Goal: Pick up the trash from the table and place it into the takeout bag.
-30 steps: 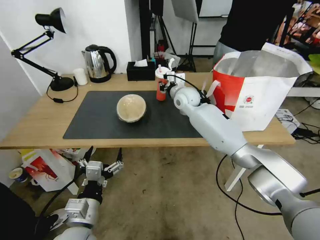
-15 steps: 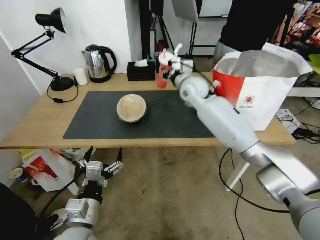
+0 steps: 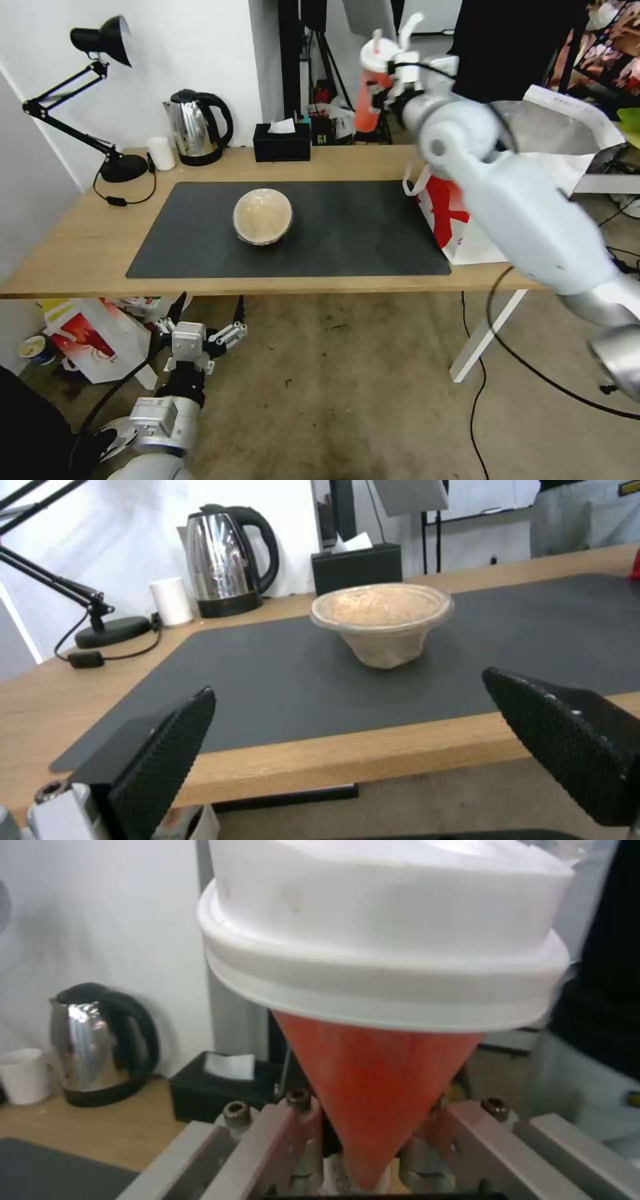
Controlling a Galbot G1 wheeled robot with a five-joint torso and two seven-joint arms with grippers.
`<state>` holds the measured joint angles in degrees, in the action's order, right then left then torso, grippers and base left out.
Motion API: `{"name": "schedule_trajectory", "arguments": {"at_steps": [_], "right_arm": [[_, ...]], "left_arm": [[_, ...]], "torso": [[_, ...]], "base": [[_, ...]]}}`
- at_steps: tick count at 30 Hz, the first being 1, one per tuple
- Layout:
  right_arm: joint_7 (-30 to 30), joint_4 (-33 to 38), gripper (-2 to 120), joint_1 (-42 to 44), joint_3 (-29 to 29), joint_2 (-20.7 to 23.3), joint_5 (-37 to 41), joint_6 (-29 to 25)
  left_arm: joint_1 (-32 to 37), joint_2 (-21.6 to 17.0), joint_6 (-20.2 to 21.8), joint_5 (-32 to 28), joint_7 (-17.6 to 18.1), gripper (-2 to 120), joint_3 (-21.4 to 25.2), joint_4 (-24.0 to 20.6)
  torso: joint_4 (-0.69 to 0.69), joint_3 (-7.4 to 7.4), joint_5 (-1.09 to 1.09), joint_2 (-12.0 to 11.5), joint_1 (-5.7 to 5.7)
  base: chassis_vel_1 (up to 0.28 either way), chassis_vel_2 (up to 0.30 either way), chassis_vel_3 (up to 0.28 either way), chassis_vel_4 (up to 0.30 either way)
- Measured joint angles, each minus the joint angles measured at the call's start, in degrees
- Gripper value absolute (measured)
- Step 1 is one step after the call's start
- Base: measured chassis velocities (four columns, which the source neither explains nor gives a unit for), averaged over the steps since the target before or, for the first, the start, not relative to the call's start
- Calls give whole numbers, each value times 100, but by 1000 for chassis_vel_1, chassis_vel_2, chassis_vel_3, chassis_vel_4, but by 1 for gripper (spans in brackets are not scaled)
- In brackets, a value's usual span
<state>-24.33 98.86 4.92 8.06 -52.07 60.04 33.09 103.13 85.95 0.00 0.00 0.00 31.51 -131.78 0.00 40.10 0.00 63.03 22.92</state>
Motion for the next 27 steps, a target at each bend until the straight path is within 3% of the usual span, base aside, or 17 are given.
{"name": "schedule_trajectory", "arguments": {"at_steps": [8, 15, 20, 27], "right_arm": [[-109, 798, 9, 386, -618, 1127, 441, 82], [-117, 941, 9, 528, -888, 1804, 665, 72], [-117, 855, 9, 594, -978, 2054, 702, 47], [-98, 564, 9, 634, -989, 2079, 682, -8]], "left_arm": [[0, 0, 0, 0, 0, 100, 0, 0], [0, 0, 0, 0, 0, 100, 0, 0], [0, 0, 0, 0, 0, 100, 0, 0], [0, 0, 0, 0, 0, 100, 0, 0]], "torso": [[0, 0, 0, 0, 0], [1, 0, -1, 0, 0], [0, 0, 0, 0, -1], [0, 0, 0, 0, 0]], "base": [[0, 0, 0, 0], [0, 0, 0, 0], [0, 0, 0, 0], [0, 0, 0, 0]]}}
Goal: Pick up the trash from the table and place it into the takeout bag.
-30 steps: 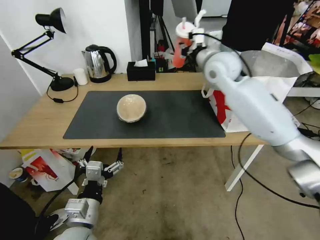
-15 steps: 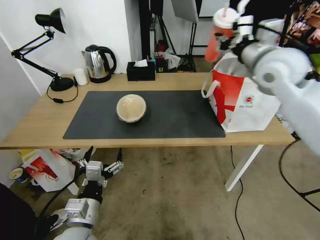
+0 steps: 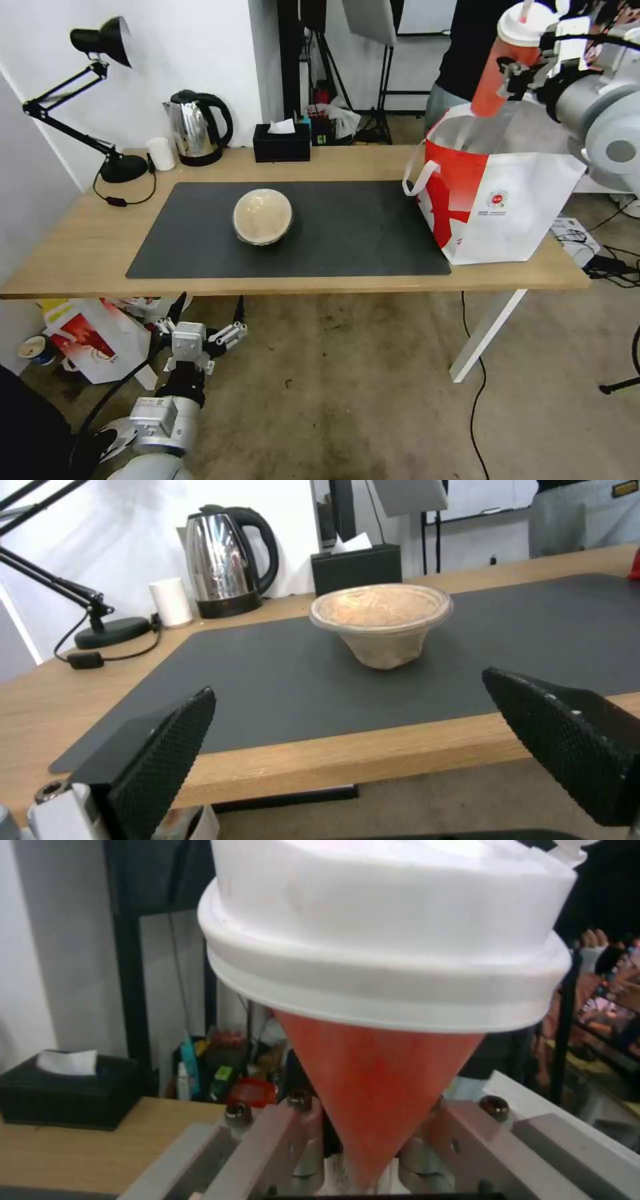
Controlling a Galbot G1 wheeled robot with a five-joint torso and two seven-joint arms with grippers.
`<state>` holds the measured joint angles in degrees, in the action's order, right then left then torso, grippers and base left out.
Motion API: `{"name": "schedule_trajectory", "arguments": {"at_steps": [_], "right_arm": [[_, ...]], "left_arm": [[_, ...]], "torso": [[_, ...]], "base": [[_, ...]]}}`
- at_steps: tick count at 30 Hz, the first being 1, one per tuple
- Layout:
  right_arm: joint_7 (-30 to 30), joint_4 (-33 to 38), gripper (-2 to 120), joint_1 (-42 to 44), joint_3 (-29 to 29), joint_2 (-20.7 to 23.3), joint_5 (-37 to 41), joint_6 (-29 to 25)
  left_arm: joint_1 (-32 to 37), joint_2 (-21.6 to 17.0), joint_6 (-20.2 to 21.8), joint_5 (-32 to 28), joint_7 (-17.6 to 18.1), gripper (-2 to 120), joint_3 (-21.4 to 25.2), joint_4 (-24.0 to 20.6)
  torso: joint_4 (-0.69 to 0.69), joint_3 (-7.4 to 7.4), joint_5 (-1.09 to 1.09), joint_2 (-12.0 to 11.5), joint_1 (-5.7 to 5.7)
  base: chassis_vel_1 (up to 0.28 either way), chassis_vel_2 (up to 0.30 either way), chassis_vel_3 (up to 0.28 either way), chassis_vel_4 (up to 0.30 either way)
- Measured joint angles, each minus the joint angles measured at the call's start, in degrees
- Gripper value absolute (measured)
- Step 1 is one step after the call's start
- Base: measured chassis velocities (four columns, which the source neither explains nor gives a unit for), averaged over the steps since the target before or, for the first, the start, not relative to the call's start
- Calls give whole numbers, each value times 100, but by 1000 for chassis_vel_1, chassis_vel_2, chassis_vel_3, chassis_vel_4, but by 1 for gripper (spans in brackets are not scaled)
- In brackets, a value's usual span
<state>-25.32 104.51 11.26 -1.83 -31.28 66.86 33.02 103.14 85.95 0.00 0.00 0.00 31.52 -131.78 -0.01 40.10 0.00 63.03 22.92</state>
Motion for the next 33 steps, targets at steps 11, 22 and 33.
{"name": "schedule_trajectory", "arguments": {"at_steps": [11, 22, 33], "right_arm": [[164, -666, 9, -7, 26, -155, -160, -118], [294, -1040, 9, -15, 73, -264, -313, -123], [234, -1061, 9, 161, 130, -302, -390, -120]], "left_arm": [[0, 0, 0, 0, 0, 100, 0, 0], [0, 0, 0, 0, 0, 100, 0, 0], [0, 0, 0, 0, 0, 100, 0, 0]], "torso": [[0, 1, 0, 0, 0], [1, 0, 0, 0, 0], [1, 0, 0, 0, 0]], "base": [[0, 0, 0, 0], [0, 0, 0, 0], [0, 0, 0, 0]]}}
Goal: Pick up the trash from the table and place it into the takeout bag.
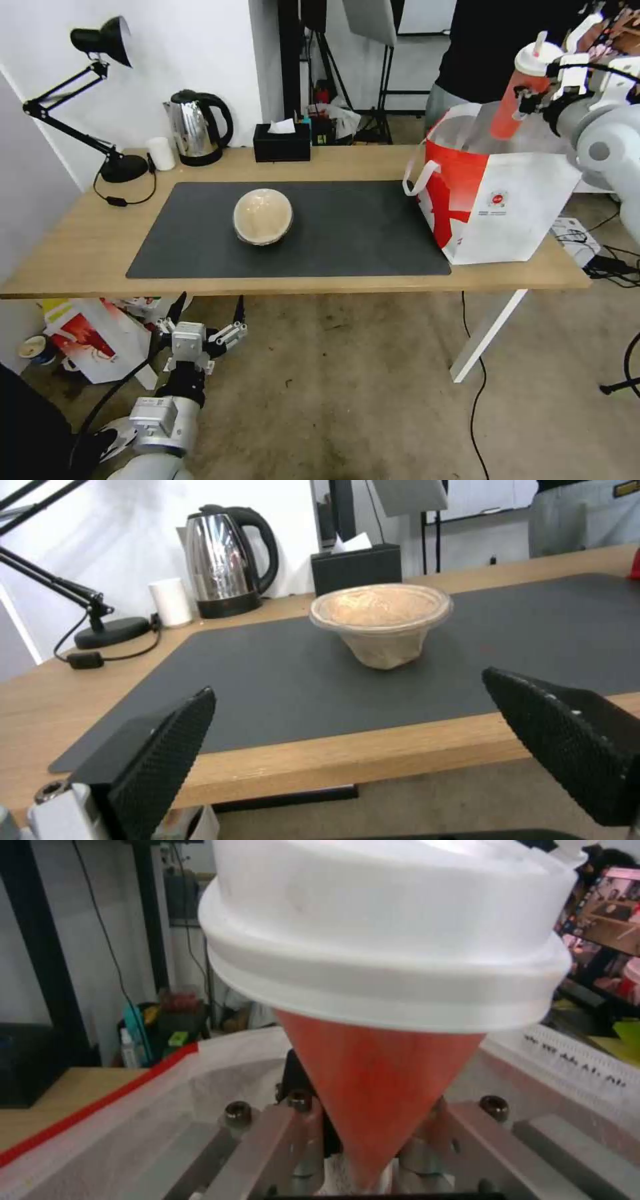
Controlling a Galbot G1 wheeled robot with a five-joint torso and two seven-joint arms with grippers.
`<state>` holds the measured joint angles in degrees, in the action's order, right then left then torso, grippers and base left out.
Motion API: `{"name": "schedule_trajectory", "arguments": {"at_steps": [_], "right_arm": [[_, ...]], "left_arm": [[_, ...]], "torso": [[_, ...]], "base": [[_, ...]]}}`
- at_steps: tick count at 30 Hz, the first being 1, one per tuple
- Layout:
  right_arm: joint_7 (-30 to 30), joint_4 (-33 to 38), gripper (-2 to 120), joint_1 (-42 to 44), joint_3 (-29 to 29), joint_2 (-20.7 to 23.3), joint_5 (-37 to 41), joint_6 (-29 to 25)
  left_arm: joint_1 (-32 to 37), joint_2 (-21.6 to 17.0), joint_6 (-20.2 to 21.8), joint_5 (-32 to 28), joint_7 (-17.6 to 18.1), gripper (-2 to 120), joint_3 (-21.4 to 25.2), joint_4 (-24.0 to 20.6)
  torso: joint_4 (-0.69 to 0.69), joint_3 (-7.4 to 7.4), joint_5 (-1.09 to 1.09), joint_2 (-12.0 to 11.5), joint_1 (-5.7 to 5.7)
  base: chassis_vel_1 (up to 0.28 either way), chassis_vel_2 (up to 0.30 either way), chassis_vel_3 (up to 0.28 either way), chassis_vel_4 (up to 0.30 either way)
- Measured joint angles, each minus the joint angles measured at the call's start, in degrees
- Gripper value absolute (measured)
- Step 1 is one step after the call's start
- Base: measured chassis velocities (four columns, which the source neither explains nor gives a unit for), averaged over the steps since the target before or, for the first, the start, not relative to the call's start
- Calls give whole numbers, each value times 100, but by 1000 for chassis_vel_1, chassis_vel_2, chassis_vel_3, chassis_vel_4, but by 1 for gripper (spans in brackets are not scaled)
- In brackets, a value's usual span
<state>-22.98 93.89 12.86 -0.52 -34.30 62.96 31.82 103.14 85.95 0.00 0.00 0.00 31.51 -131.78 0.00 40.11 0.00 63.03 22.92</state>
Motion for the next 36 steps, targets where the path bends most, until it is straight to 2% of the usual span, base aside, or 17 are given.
{"name": "schedule_trajectory", "arguments": {"at_steps": [3, 11, 13, 16, 18, 20, 22, 25, 29, 36], "right_arm": [[-81, 24, 10, 34, 46, -12, -7, 55], [-489, 120, 43, 82, 94, -32, 26, 508], [-534, 131, 47, 78, 100, -30, 29, 545], [-616, 152, 62, 40, 137, 18, 32, 648], [-622, 153, 66, 33, 148, 29, 32, 658], [-649, 154, 77, -10, 196, 81, 28, 696], [-651, 154, 80, -31, 228, 112, 28, 703], [-649, 181, 94, -68, 288, 212, 28, 727], [-607, 192, 100, -81, 299, 236, 23, 810], [-594, 184, 100, -141, 307, 207, 19, 822]], "left_arm": [[0, 0, 0, 0, 0, 100, 0, 0], [0, 0, 0, 0, 0, 100, 0, 0], [0, 0, 0, 0, 0, 100, 0, 0], [0, 0, 0, 0, 0, 100, 0, 0], [0, 0, 0, 0, 0, 100, 0, 0], [0, 0, 0, 0, 0, 100, 0, 0], [0, 0, 0, 0, 0, 100, 0, 0], [0, 0, 0, 0, 0, 100, 0, 0], [0, 0, 0, 0, 0, 100, 0, 0], [0, 0, 0, 0, 0, 100, 0, 0]], "torso": [[0, 0, 0, 0, 0], [0, 0, 0, 0, 0], [-1, 0, 0, 0, 0], [0, 0, 0, 0, 0], [0, 0, 0, 0, 0], [0, 0, 0, 0, 0], [-1, 0, 0, 0, 0], [1, 0, 0, 0, 0], [0, 0, 0, 0, 0], [0, 0, 0, 0, 0]], "base": [[0, 0, 0, 0], [0, 0, 0, 0], [0, 0, 0, 0], [0, 0, 0, 0], [0, 0, 0, 0], [0, 0, 0, 0], [0, 0, 0, 0], [0, 0, 0, 0], [0, 0, 0, 0], [0, 0, 0, 0]]}}
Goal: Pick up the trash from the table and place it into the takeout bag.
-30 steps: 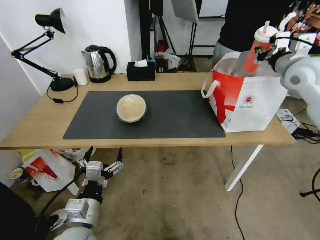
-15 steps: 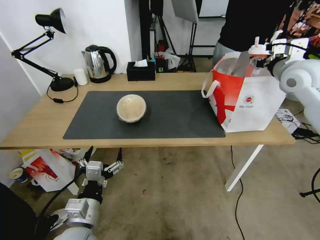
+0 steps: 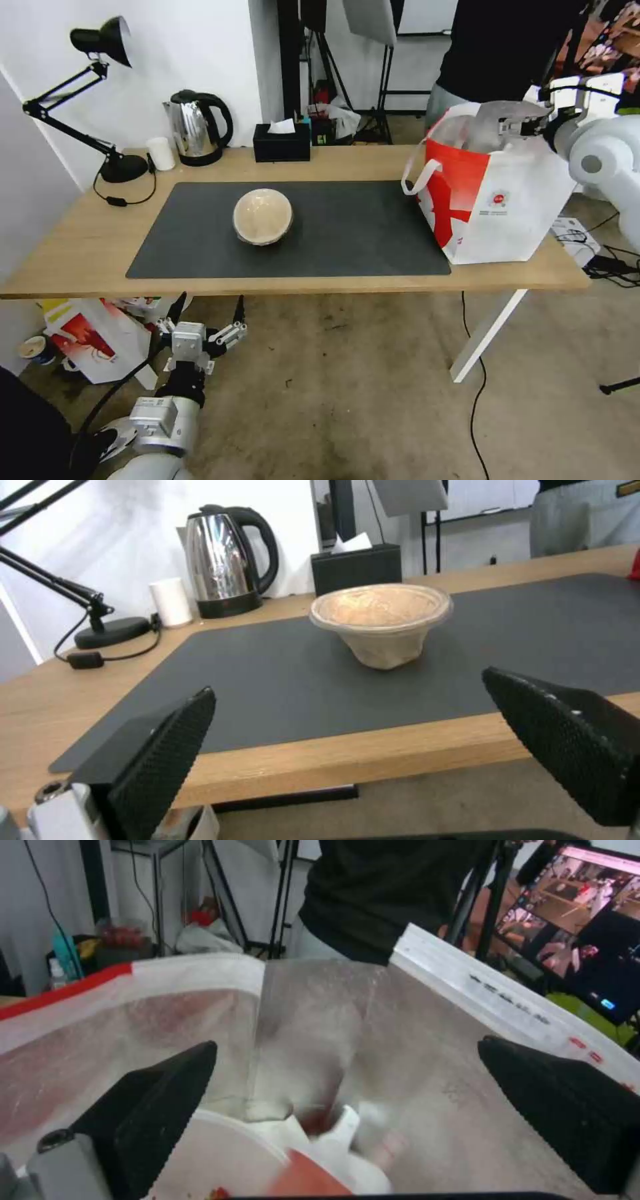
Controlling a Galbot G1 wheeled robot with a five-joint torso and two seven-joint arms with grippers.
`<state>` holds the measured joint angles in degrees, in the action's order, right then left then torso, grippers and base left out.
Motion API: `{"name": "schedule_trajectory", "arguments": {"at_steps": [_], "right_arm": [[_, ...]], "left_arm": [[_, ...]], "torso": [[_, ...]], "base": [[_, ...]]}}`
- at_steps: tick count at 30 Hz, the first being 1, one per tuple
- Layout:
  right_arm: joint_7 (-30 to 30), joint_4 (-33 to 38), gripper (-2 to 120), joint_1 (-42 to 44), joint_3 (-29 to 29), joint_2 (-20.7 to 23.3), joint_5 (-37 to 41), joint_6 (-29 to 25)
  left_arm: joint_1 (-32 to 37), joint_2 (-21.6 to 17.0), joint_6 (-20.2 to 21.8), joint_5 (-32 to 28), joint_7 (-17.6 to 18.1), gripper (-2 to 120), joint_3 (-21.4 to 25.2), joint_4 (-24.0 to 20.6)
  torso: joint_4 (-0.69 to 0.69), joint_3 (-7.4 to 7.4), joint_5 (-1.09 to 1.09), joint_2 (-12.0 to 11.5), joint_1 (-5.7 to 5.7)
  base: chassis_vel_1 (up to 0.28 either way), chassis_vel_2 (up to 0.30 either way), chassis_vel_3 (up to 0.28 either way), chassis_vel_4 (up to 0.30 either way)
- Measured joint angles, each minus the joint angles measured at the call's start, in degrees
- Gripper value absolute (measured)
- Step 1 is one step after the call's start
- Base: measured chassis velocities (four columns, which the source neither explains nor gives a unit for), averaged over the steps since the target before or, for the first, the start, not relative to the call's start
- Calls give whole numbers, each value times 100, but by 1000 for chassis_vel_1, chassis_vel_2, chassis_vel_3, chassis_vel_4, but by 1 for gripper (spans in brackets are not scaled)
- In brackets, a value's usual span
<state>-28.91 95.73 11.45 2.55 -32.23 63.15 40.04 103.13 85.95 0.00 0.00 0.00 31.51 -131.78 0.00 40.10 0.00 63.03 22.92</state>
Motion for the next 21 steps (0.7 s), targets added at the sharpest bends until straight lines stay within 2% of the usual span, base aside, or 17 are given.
{"name": "schedule_trajectory", "arguments": {"at_steps": [9, 16, 19, 21], "right_arm": [[9, 19, 100, 2, 12, -63, -8, -34], [-21, 264, 100, 99, -184, -76, 173, -286], [-67, 340, 100, 159, -274, -109, 238, -471], [-148, 433, 100, 275, -377, -206, 374, -1249]], "left_arm": [[0, 0, 0, 0, 0, 100, 0, 0], [0, 0, 0, 0, 0, 100, 0, 0], [0, 0, 0, 0, 0, 100, 0, 0], [0, 0, 0, 0, 0, 100, 0, 0]], "torso": [[0, 0, 0, 0, 0], [0, 0, 1, 0, 0], [1, 0, 0, 0, 0], [1, 0, 0, 0, 0]], "base": [[0, 0, 0, 0], [0, 0, 0, 0], [0, 0, 0, 0], [0, 0, 0, 0]]}}
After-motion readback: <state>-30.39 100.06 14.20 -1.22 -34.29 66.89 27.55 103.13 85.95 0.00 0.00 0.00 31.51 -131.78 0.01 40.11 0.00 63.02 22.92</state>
